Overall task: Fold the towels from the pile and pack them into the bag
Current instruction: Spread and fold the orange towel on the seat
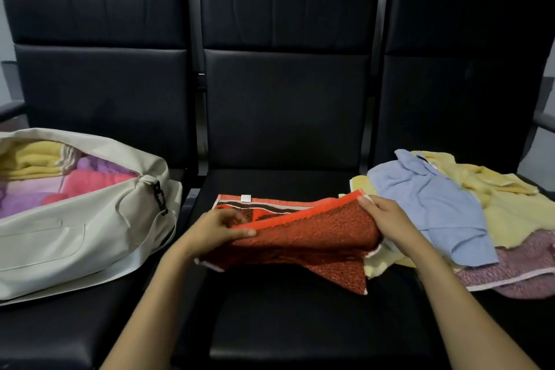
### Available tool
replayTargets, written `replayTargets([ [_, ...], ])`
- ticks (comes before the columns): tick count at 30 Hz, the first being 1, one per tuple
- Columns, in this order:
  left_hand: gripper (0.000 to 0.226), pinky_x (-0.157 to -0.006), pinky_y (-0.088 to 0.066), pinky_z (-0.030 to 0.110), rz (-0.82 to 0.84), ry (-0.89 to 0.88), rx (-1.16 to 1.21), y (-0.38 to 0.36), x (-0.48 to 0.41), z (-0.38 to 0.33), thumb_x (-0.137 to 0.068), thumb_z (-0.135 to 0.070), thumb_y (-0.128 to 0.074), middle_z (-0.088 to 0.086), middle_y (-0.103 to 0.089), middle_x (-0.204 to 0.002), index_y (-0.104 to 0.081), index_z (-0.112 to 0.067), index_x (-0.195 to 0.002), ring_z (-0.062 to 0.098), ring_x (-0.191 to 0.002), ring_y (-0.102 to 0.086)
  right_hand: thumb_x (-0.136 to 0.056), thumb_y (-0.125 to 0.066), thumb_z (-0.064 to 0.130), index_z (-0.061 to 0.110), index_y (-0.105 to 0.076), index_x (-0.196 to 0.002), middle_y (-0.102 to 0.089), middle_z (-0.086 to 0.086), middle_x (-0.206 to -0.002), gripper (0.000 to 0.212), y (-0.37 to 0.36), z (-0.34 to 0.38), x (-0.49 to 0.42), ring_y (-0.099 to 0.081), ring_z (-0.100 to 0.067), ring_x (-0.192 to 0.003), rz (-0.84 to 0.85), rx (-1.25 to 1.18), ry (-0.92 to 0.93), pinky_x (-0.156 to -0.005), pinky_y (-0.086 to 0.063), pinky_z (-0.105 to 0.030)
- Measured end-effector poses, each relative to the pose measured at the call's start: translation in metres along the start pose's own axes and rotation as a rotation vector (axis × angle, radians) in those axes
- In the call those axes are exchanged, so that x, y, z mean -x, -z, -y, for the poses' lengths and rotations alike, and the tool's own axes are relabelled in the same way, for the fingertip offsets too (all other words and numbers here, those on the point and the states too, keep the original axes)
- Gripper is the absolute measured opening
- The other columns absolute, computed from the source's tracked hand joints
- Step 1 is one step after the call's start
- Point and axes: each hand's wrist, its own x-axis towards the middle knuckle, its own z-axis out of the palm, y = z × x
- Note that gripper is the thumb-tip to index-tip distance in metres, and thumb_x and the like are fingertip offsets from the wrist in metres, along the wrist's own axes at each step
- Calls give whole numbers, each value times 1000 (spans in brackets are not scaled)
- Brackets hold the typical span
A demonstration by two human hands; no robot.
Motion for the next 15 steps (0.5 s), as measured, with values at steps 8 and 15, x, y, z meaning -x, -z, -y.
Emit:
replayTargets([
  [8,23,-49,-50,23,-189,232,714,8,-5,14,-82,-26,-73,11,-64,-78,-61,-6,-87,19,-64,-61,-102,-36,37,11,-67,-98,-66,-6,-93,41,-9,-16,-7,-59,-22,-92,-119,133,-23,-76,-39,-31],
  [15,20,-72,-34,31,-711,163,308,18,-47,8,-92,-25,-62,4,-56,-79,-55,-6,-90,20,-81,-51,-104,-33,30,7,-58,-124,-61,-13,-123,39,-31,-13,-29,-55,-28,-113,60,190,-132,-97,-40,-34],
])
